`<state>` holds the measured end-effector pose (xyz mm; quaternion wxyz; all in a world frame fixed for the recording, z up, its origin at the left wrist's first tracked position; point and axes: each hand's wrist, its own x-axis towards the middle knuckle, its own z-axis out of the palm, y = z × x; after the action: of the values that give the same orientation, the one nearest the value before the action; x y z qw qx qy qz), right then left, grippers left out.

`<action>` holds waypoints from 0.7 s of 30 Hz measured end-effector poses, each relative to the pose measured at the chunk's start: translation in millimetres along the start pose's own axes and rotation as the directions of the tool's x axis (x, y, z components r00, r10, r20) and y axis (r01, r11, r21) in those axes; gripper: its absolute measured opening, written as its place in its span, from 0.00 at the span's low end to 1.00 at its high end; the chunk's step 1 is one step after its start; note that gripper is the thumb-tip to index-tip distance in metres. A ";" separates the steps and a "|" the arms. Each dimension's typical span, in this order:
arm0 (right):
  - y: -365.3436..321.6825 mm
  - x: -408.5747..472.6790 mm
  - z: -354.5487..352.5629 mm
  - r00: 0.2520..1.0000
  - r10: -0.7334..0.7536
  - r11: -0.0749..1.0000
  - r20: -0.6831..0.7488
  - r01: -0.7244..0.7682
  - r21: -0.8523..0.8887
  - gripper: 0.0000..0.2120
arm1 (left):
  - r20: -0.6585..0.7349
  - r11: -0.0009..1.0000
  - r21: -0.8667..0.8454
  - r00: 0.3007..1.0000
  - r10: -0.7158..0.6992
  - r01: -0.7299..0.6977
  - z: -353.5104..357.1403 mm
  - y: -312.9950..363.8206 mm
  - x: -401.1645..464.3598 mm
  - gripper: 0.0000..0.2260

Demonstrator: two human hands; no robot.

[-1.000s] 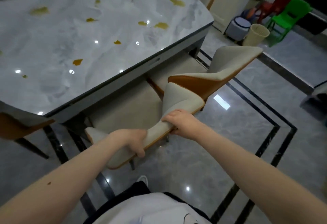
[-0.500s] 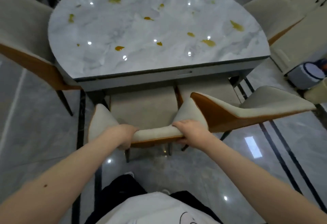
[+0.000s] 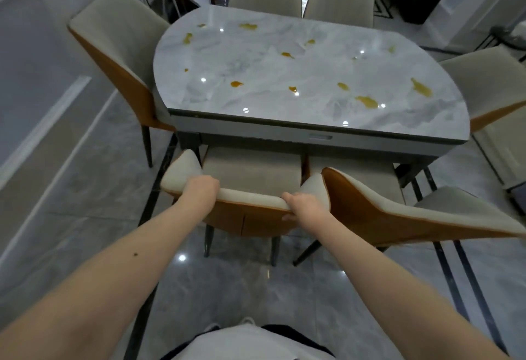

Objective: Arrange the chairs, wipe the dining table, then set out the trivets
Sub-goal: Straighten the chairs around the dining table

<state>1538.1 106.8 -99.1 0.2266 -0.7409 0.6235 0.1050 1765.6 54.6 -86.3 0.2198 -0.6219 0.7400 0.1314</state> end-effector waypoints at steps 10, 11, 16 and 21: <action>3.2 -9.0 -3.9 0.999 0.042 0.998 0.015 -0.041 -0.047 0.17 | -0.003 0.996 0.023 0.997 0.083 -0.083 4.4 -2.2 -9.6 0.18; 4.2 -10.1 -4.4 0.999 0.047 0.998 0.020 -0.046 -0.047 0.17 | -0.003 0.997 -0.030 0.998 0.070 -0.070 6.5 -1.6 -11.4 0.17; 13.0 -16.3 -7.8 0.997 0.073 0.995 0.026 -0.071 -0.065 0.19 | -0.034 0.974 0.126 0.980 0.195 -0.190 6.2 5.6 -15.8 0.16; 12.0 -18.0 -7.3 0.992 0.119 0.992 0.030 -0.117 -0.043 0.21 | -0.066 0.970 0.162 0.979 0.194 -0.181 8.3 8.8 -15.9 0.17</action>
<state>1521.9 117.7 -87.3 0.2149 -0.7054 0.6601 0.1433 1760.4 73.9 -86.5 0.2239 -0.5349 0.8119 0.0680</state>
